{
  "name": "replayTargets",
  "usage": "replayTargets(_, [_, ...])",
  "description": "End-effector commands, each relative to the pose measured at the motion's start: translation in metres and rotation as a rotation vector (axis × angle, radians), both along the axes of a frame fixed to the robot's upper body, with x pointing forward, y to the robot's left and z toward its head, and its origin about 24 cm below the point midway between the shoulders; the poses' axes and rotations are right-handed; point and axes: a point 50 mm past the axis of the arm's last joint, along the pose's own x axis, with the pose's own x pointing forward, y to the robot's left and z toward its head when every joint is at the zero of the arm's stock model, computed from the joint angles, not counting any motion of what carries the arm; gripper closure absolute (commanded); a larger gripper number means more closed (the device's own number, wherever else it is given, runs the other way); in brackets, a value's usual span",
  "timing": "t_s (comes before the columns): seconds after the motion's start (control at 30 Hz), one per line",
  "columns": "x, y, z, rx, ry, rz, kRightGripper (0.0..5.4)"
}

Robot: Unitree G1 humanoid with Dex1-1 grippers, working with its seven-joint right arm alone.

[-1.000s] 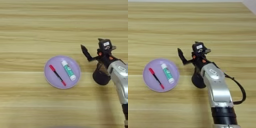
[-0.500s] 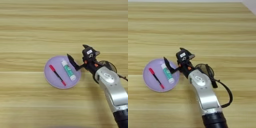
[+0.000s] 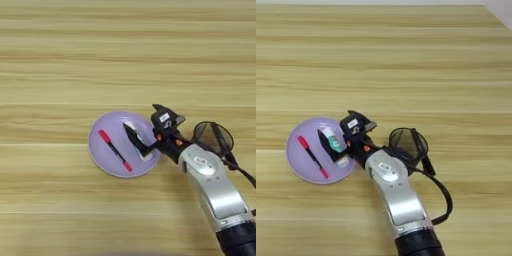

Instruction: Move the objects on the table

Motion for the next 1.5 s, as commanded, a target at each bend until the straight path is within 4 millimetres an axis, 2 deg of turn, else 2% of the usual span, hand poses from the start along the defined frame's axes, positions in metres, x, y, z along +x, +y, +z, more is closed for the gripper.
replayTargets(0.03, [0.014, 0.003, 0.020, 0.005, -0.109, 0.008, 0.05])
replayTargets(0.97, [0.019, 0.010, -0.015, -0.016, 0.051, 0.029, 0.05])
replayTargets(1.5, [0.032, 0.002, -0.026, -0.057, 0.101, -0.012, 0.05])
